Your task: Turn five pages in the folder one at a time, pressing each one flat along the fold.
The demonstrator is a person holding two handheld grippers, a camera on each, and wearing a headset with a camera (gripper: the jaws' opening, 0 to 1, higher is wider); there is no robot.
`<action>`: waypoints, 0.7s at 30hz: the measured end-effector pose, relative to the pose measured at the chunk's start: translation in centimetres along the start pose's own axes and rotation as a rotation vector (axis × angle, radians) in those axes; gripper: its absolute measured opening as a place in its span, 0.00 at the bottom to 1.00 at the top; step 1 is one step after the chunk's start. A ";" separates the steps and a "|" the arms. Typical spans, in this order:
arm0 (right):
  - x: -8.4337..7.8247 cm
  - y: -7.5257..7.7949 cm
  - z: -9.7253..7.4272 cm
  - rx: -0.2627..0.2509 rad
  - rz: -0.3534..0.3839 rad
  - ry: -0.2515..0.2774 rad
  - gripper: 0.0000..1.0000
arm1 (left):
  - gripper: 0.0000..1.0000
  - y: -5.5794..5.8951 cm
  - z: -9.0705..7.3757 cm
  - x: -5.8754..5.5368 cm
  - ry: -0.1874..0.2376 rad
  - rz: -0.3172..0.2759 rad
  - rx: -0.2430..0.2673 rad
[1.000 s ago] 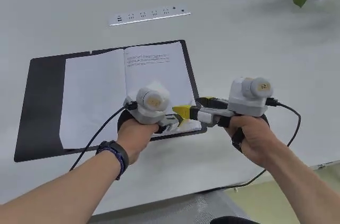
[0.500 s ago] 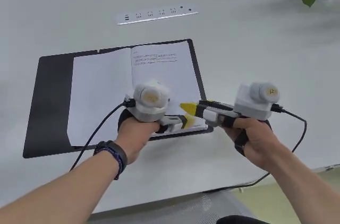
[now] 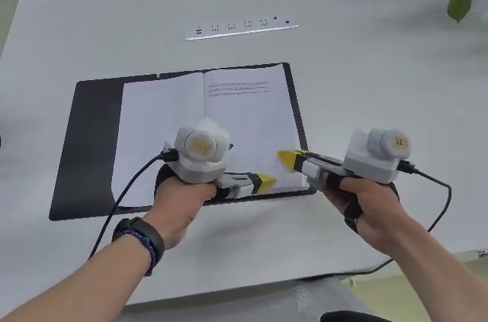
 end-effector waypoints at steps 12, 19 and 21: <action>0.6 -2.3 0.8 0.022 -0.027 0.000 0.00 | 0.69 -1.4 -4.5 -0.4 0.055 -0.037 0.077; 0.6 -4.1 1.6 0.047 -0.058 -0.005 0.00 | 0.70 -2.2 -7.5 -1.4 0.074 -0.043 0.120; 0.5 -4.5 1.8 0.050 -0.060 -0.007 0.00 | 0.70 -2.4 -8.1 -1.7 0.074 -0.045 0.128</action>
Point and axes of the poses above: the centre of the closed fingertips' face, and the gripper's own axes: z roughly forward along the fingers, y roughly to its right, x roughly out of its top, the point moved 5 cm from there along -z, roughly backward along the fingers, and after that the axes turned 6 degrees about -x, right-handed, at the moved point
